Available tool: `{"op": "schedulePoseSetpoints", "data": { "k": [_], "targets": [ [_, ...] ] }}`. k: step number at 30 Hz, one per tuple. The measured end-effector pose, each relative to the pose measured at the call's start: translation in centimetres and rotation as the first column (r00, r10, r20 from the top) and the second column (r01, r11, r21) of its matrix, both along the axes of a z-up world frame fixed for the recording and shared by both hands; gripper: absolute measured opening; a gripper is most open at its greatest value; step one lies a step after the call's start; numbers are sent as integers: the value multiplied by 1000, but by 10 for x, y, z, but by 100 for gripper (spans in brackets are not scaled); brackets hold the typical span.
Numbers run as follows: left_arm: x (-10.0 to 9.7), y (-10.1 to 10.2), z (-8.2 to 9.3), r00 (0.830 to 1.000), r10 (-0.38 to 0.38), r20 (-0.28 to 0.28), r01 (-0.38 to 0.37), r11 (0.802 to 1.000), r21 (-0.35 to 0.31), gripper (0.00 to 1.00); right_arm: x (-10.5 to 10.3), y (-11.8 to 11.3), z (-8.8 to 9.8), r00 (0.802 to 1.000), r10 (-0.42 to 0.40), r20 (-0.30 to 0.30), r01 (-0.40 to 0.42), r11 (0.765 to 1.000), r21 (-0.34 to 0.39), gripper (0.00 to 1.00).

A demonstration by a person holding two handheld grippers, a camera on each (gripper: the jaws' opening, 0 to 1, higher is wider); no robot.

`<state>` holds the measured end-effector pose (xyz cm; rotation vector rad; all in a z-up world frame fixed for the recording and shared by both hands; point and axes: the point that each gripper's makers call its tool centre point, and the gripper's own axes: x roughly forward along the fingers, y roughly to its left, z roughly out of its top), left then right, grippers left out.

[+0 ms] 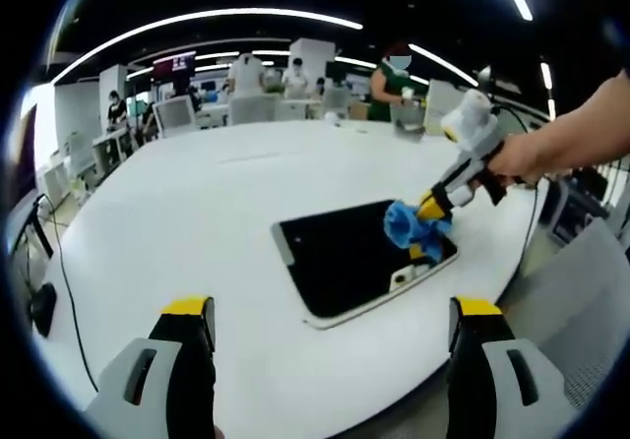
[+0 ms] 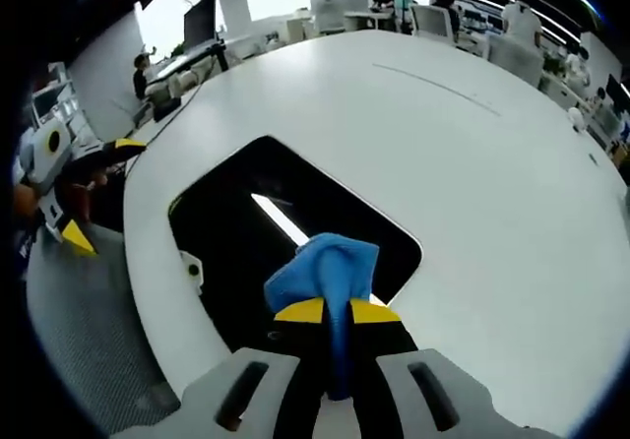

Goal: Wipe the mirror surface with the cleaning cloth until all visible marks leave the cleaned area.

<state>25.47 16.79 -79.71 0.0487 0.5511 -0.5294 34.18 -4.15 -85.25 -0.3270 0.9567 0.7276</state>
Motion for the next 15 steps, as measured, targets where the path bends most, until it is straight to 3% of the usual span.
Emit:
{"op": "schedulePoseSetpoints", "data": {
  "k": [15],
  "targets": [
    [-1, -1, 1, 1000, 1, -1, -1, 1000, -14, 99, 0, -9, -1, 999, -41, -4, 41, 999, -28, 2]
  ]
}}
